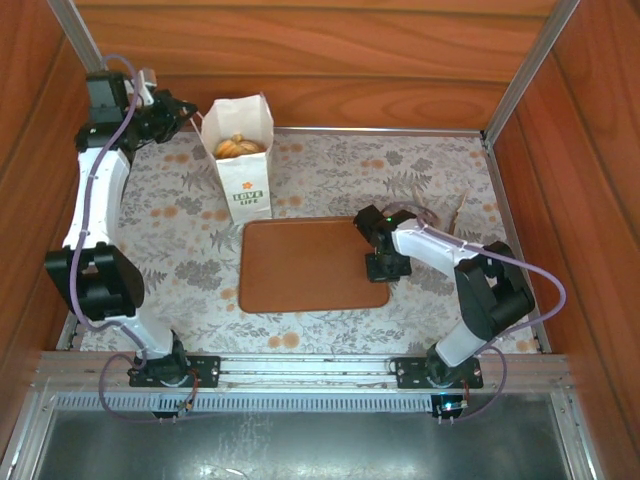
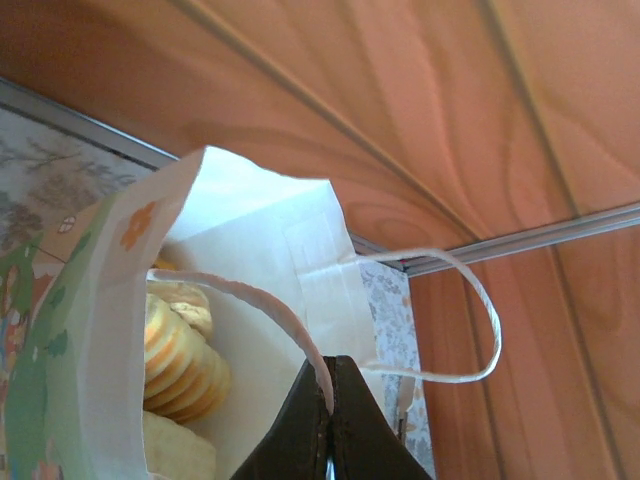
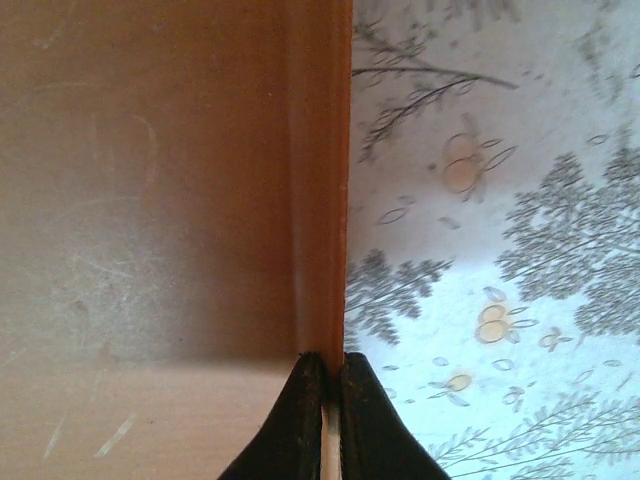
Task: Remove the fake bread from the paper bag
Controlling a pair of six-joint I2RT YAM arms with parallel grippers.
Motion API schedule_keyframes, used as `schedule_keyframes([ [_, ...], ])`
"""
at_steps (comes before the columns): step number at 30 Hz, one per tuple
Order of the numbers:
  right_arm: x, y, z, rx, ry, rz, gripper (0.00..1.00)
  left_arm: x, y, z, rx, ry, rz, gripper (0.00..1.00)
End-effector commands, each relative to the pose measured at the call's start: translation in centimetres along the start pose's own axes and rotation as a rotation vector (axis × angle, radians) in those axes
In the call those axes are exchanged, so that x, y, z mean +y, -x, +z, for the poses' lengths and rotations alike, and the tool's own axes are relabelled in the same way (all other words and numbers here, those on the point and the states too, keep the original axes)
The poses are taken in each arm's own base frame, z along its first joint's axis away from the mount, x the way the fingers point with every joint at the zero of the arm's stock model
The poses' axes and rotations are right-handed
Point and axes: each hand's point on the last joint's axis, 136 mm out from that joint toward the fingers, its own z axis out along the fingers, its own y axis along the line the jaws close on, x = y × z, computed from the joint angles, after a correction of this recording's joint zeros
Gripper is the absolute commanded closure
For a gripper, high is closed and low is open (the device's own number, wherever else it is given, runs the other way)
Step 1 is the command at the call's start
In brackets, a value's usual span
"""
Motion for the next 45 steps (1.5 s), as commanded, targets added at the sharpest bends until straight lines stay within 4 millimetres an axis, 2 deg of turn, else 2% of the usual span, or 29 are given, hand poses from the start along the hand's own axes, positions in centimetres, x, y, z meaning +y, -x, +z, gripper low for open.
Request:
schedule_keyframes([
  [1,-2.7,0.5,0.0,0.021,-0.086,-0.014,0.93,-0.5,0.2,-2.6,-0.041,-0.011,0.036,1.00],
  [5,-3.9,1.8,0.5,0.019,-0.068,0.008,0.93,1.5,0.1,-4.7,-0.074,0.026,0.010,1.00],
  [7,-3.9,2.3,0.9,0.040,-0.049,-0.017,0.93,2.2,0.4,-5.7,-0.094,0.038,-0.003,1.00],
  [10,-3.4,3.0,0.7,0.044,-0.030,-0.072,0.93,2.7,1.1,-6.9,-0.119,0.042,-0.005,1.00],
  [14,-4.5,3.7,0.9,0.049,-0.079,-0.086,0.93,3.0,1.9,-7.9,-0.136,0.035,-0.015,1.00],
  [20,-6.2,4.5,2.0,0.048,-0.083,-0.013,0.94,3.3,1.7,-8.5,-0.123,0.024,-0.022,1.00],
  [23,-5.8,5.4,2.2,0.033,-0.028,0.001,0.94,3.8,1.4,-8.8,-0.118,0.033,-0.028,1.00],
  [26,-6.3,6.4,2.7,0.016,-0.039,0.008,0.94,4.3,1.3,-9.2,-0.116,0.043,-0.036,1.00],
  [31,-6.7,8.8,3.2,0.005,-0.023,0.023,0.94,4.1,1.3,-9.9,-0.126,0.048,-0.029,1.00],
  [35,-5.9,10.9,3.1,-0.036,0.024,0.009,0.94,3.8,1.3,-10.1,-0.128,0.046,-0.026,1.00],
  [42,-5.7,12.3,3.7,-0.020,0.029,0.016,0.91,3.2,0.9,-10.2,-0.117,0.026,-0.022,1.00],
  [45,-6.1,12.7,4.1,-0.016,0.011,0.020,0.92,3.2,0.6,-10.2,-0.110,0.020,-0.026,1.00],
])
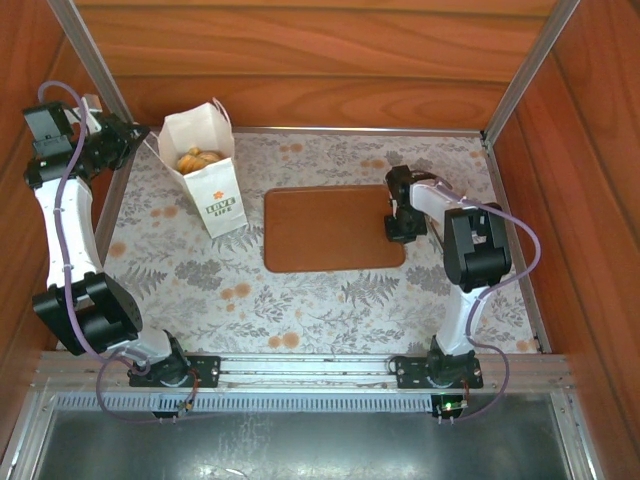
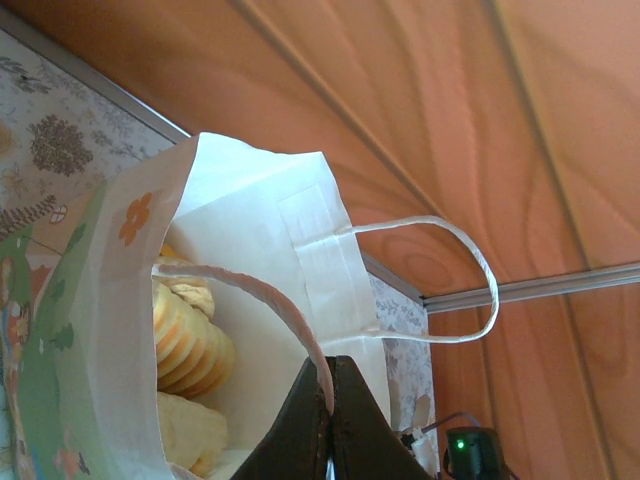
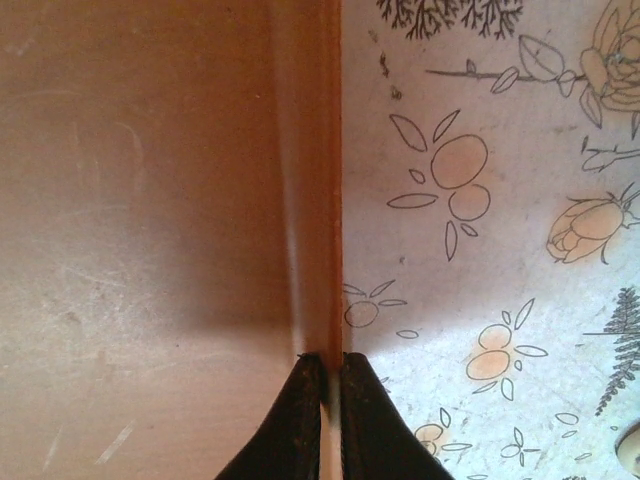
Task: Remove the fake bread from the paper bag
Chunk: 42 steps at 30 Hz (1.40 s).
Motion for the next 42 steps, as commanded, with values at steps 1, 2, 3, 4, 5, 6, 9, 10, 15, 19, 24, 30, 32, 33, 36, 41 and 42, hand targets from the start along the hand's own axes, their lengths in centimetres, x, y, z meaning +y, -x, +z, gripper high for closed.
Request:
schedule_keyframes([
  [1,-0.8,0.8,1.1,0.004,-0.027,0.021,0.92,-1.6,-0.4,-1.3,-0.002,-0.043,0.041,1.00],
  [2,-0.9,0.9,1.2,0.009,-0.025,0.026,0.92,-1.5,-0.5,-1.3,0.000,-0.043,0.041,1.00],
  [3,-1.0,1.1,1.3,0.009,-0.022,0.027,0.92,-1.6,-0.7,-1.3,0.003,-0.046,0.042,1.00],
  [4,-1.2,1.3,1.4,0.007,-0.022,0.021,0.92,-1.5,-0.8,-1.2,0.009,-0.050,0.040,1.00],
  [5,-1.4,1.3,1.5,0.009,-0.021,0.017,0.92,-1.5,-0.8,-1.2,0.013,-0.054,0.041,1.00],
  [6,-1.7,1.4,1.4,0.018,-0.025,0.030,0.92,-1.6,-0.9,-1.2,0.016,-0.057,0.042,1.00],
  [9,-1.7,1.2,1.4,0.027,-0.002,0.054,0.92,-1.4,-1.3,-1.0,0.029,-0.064,0.035,1.00],
  [10,-1.5,1.1,1.4,0.027,0.005,0.057,0.92,-1.3,-1.4,-1.0,0.034,-0.066,0.031,1.00],
  [15,-1.5,0.5,0.9,0.045,0.011,0.099,0.92,-0.7,-1.8,-0.6,0.053,-0.066,0.006,1.00],
  [19,-1.2,0.7,0.7,0.012,0.037,0.080,0.89,-0.6,-1.9,-0.6,0.056,-0.067,0.004,1.00],
  [24,-0.6,-0.2,1.0,0.073,0.069,0.080,0.82,-0.5,-2.0,-0.5,0.059,-0.068,-0.001,0.93],
  [30,0.0,1.1,-3.9,-0.042,0.144,0.093,0.67,-0.6,-1.8,-0.6,0.052,-0.063,-0.008,0.75],
  [32,0.9,1.7,-6.4,-0.092,0.218,0.090,0.62,-0.6,-1.8,-0.6,0.052,-0.060,-0.015,0.71],
  [33,1.6,2.1,-7.6,-0.119,0.268,0.084,0.60,-0.5,-1.8,-0.6,0.051,-0.059,-0.023,0.69],
  [36,3.4,2.9,-10.8,-0.190,0.385,0.076,0.56,-0.6,-1.8,-0.6,0.055,-0.065,-0.039,0.67],
  [41,8.2,4.4,-16.1,-0.302,0.589,0.026,0.54,-0.5,-2.0,-0.4,0.079,-0.084,-0.084,0.67],
  [42,9.5,4.8,-17.1,-0.325,0.625,0.010,0.54,-0.4,-2.0,-0.4,0.080,-0.085,-0.087,0.67],
])
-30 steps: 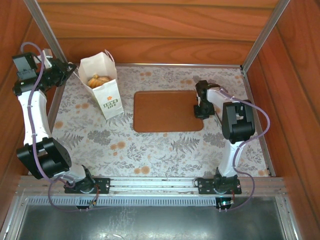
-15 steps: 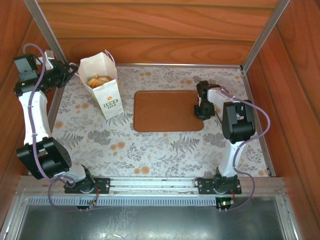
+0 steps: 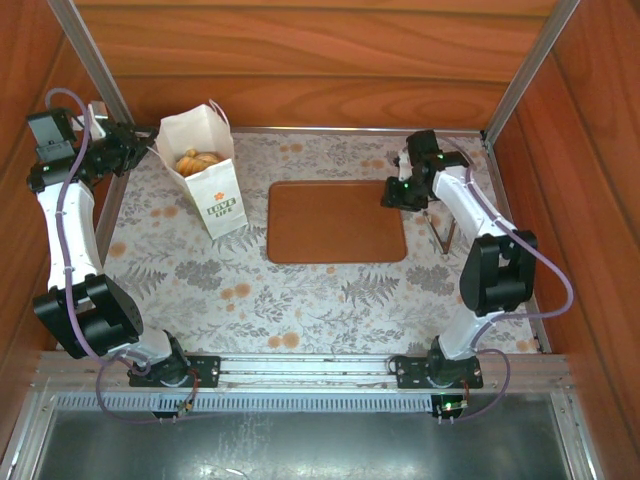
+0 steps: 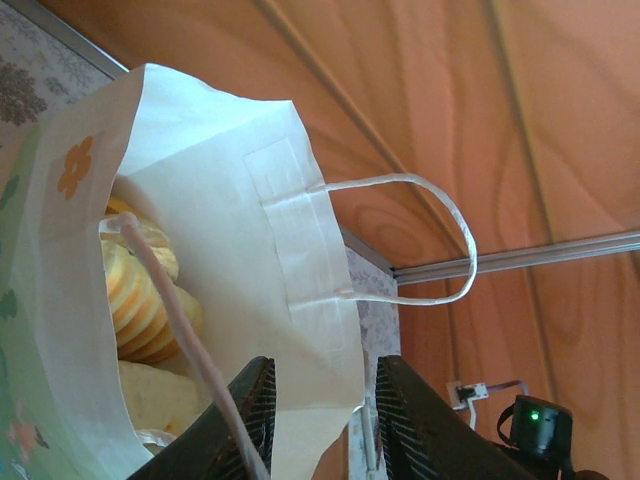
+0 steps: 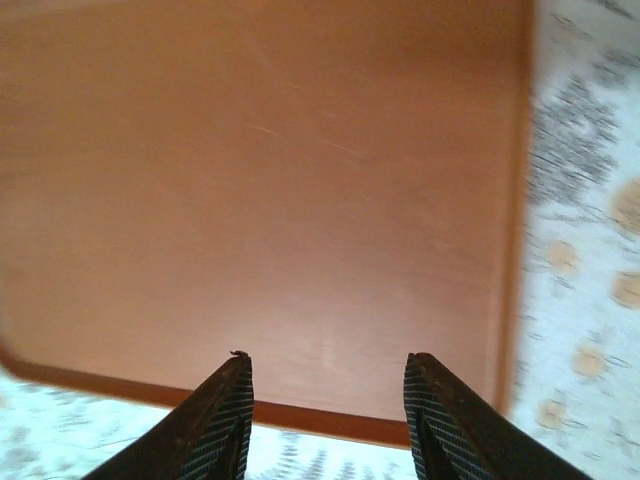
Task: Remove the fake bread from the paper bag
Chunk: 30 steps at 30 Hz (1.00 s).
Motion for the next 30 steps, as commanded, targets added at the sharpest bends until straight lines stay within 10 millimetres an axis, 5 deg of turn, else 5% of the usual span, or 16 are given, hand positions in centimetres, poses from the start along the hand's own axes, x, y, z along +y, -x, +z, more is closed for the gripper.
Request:
schedule_keyframes([
  [1,7.1,1.3,-1.2,-0.041,0.227,-0.038,0.54,-0.2,-0.1,-0.3,0.012,-0.024,-0.030,0.67],
  [8,19.2,5.0,-3.1,-0.207,0.448,-0.190,0.54,0.5,0.6,0.2,0.004,-0.012,-0.049,0.77],
  [14,26.6,7.4,-4.6,-0.343,0.561,-0.287,0.53,0.9,0.8,0.8,0.027,-0.029,-0.066,0.77],
  [23,34.9,10.3,-4.2,-0.471,0.610,-0.428,0.51,0.1,1.1,0.9,0.032,-0.061,-0.061,0.94],
  [30,38.2,12.4,-4.9,-0.631,0.553,-0.536,0.48,-0.1,0.9,0.7,0.030,-0.069,-0.048,0.98],
])
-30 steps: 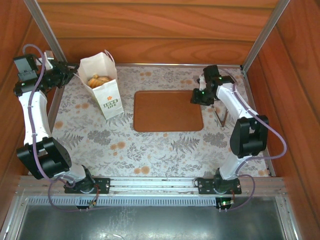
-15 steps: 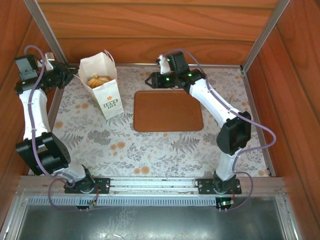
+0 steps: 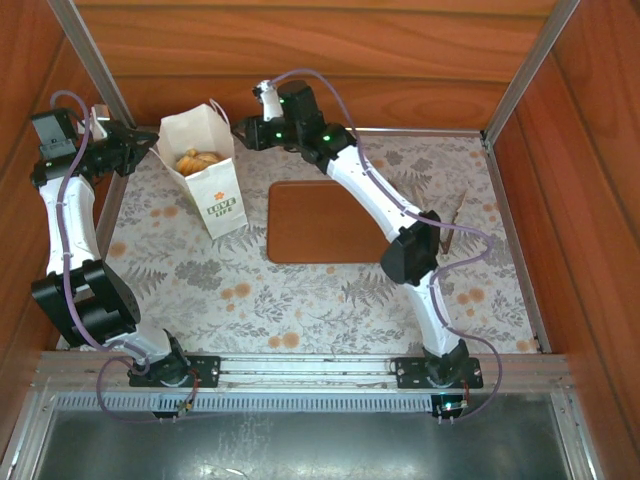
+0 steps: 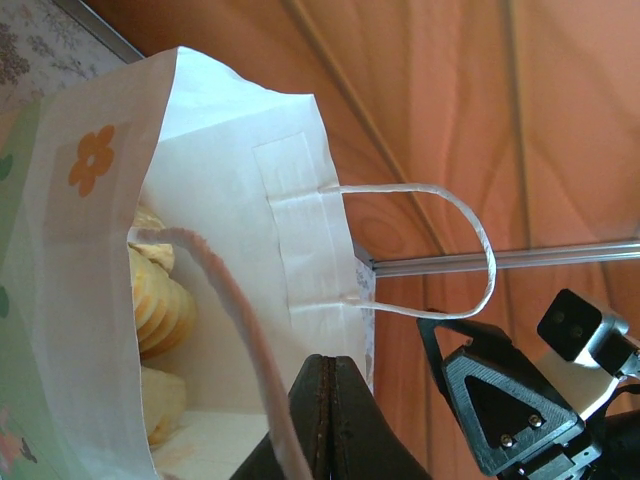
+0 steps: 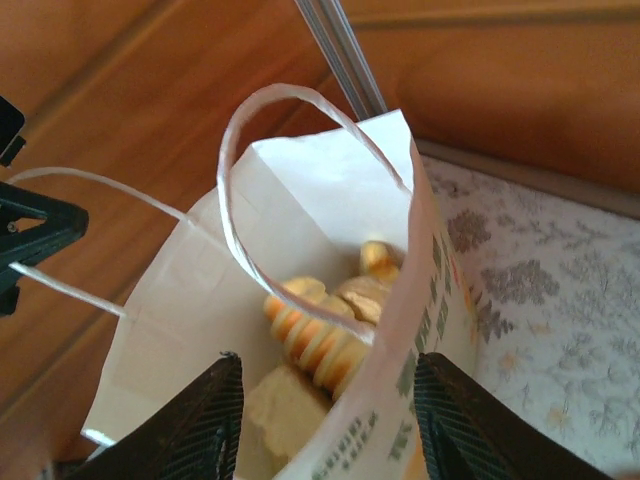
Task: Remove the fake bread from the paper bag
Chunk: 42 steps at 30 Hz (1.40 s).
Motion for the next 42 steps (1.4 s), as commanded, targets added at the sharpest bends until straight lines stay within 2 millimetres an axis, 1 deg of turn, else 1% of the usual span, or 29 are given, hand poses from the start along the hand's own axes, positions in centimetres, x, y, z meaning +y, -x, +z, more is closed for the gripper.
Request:
schedule_keyframes([
  [1,0.4,2.3,-0.3,-0.090,-0.091,-0.140,0.45,-1.7,0.3,-0.6,-0.008,-0.044,0.048,0.99],
  [3,0.2,2.6,0.3,-0.123,-0.151,-0.226,0.40,-1.7,0.3,-0.6,-0.007,-0.045,0.049,1.00],
  [5,0.6,2.6,1.1,-0.134,-0.160,-0.314,0.38,-1.7,0.4,-0.6,-0.011,-0.045,0.055,1.00],
  [7,0.3,2.8,1.7,-0.144,-0.187,-0.344,0.37,-1.7,0.4,-0.5,-0.008,-0.046,0.056,1.00],
  [10,-0.1,3.9,1.9,-0.193,-0.222,-0.351,0.41,-1.6,0.4,-0.5,-0.007,-0.047,0.055,1.00],
  [12,0.0,4.3,2.2,-0.217,-0.215,-0.366,0.43,-1.7,0.3,-0.5,-0.006,-0.049,0.056,1.00],
  [15,0.3,4.7,2.7,-0.251,-0.191,-0.350,0.48,-1.8,0.3,-0.5,-0.005,-0.053,0.061,1.00],
  [18,0.1,4.6,3.1,-0.264,-0.189,-0.340,0.57,-1.9,0.3,-0.6,-0.004,-0.056,0.063,1.00],
  [19,0.4,5.1,2.8,-0.277,-0.187,-0.341,0.59,-1.9,0.3,-0.6,-0.004,-0.057,0.065,1.00],
  [20,0.8,5.7,2.4,-0.294,-0.185,-0.342,0.65,-1.9,0.3,-0.6,-0.005,-0.057,0.068,1.00],
  [21,0.8,6.1,2.0,-0.302,-0.189,-0.343,0.75,-1.9,0.2,-0.6,-0.004,-0.057,0.067,1.00],
  [24,1.4,6.5,1.2,-0.300,-0.182,-0.347,0.91,-2.1,0.4,-0.6,-0.007,-0.059,0.073,1.00],
  [26,2.3,7.1,0.2,-0.303,-0.160,-0.329,1.00,-2.6,0.8,-0.8,-0.019,-0.059,0.087,1.00],
  [27,1.8,6.1,0.6,-0.271,-0.164,-0.308,1.00,-2.8,1.2,-0.9,-0.035,-0.052,0.096,1.00],
  [31,2.0,5.2,-0.6,-0.235,-0.158,-0.233,1.00,-4.4,3.5,-2.2,-0.120,-0.030,0.153,1.00],
  [34,2.6,4.0,-1.1,-0.208,-0.132,-0.185,1.00,-5.5,5.2,-2.7,-0.154,-0.035,0.181,1.00],
  [36,3.1,2.9,-1.2,-0.189,-0.117,-0.149,1.00,-6.0,6.0,-2.4,-0.144,-0.050,0.191,1.00],
  [39,3.8,1.0,-1.1,-0.160,-0.090,-0.099,1.00,-6.3,6.0,-2.0,-0.103,-0.081,0.194,1.00],
  [42,4.2,-1.4,-1.0,-0.150,-0.068,-0.031,1.00,-6.2,5.2,-2.2,-0.097,-0.066,0.238,1.00],
])
